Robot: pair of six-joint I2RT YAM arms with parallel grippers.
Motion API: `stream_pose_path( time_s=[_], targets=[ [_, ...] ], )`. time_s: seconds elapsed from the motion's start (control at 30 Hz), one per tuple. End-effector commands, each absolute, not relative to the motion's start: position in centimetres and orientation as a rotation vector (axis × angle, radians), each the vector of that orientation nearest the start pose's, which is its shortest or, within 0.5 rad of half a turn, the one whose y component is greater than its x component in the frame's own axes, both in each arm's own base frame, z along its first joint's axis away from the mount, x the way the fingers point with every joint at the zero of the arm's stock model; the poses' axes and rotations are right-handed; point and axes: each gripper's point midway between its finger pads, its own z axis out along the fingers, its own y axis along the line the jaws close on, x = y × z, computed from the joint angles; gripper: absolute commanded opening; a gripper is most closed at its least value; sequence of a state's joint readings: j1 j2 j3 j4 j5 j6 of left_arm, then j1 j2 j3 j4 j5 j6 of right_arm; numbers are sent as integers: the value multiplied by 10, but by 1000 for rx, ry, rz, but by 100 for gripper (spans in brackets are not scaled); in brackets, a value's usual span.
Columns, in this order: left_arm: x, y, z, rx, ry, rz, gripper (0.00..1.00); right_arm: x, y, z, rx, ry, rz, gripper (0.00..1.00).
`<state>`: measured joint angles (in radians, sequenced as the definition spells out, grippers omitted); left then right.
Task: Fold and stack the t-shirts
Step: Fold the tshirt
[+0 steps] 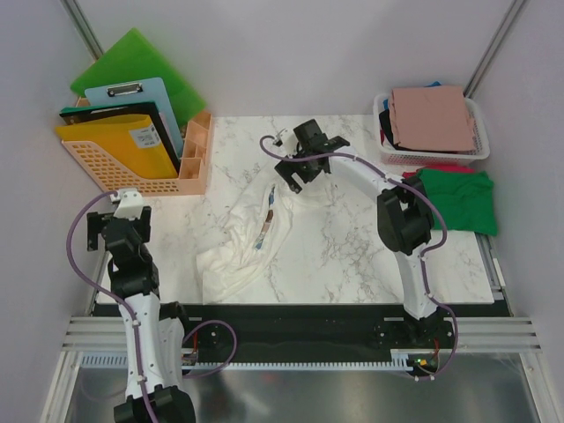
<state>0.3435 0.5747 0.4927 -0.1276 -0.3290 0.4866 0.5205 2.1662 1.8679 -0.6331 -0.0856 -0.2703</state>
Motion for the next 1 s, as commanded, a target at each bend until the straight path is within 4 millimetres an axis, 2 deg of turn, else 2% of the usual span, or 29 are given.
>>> stream_pose_path(
  time_s=[0.0,0.1,0.23,0.33,0.47,0.53,0.57,0.63,0.67,0.7,0.73,0.77,0.8,0.83,0.87,0.9,0.93,0.97],
  targets=[
    [223,157,204,-103,1855,852,100,450,284,70,-1079,2330,200,98],
    [222,154,199,-100,1868,830,100,448,286,57,-1087,2350,201,98],
    [222,154,204,-109,1866,830,100,442,286,41,-1104,2382,217,98],
    [222,152,209,-92,1855,826,100,437,278,30,-1103,2408,219,98],
    [224,151,202,-69,1873,816,100,439,263,16,-1104,2426,177,98],
    [224,150,197,-68,1886,809,100,450,254,10,-1090,2430,134,98],
    [224,150,196,-65,1888,808,100,454,248,-1,-1098,2445,114,98],
    [225,149,193,-60,1892,803,100,471,239,1,-1065,2442,102,98],
    [224,149,192,-58,1894,803,100,477,235,-7,-1072,2448,93,98],
    [225,149,192,-54,1896,803,100,493,230,1,-1040,2430,76,98],
    [224,149,191,-52,1898,804,100,499,226,-11,-1041,2449,62,98],
    [224,149,192,-52,1897,807,100,506,224,-11,-1036,2446,53,98],
    [224,149,191,-48,1899,807,100,525,221,4,-1014,2415,27,98],
    [224,149,192,-46,1898,811,100,530,220,-9,-1015,2435,24,98],
    [225,149,192,-42,1901,811,100,540,215,-7,-1003,2428,-12,98],
    [225,149,194,-39,1899,814,100,558,214,9,-975,2384,-38,98],
    [225,150,193,-42,1902,813,100,564,210,-2,-971,2393,-74,98],
    [225,150,192,-40,1908,811,100,576,209,9,-952,2355,-100,98]
  ],
)
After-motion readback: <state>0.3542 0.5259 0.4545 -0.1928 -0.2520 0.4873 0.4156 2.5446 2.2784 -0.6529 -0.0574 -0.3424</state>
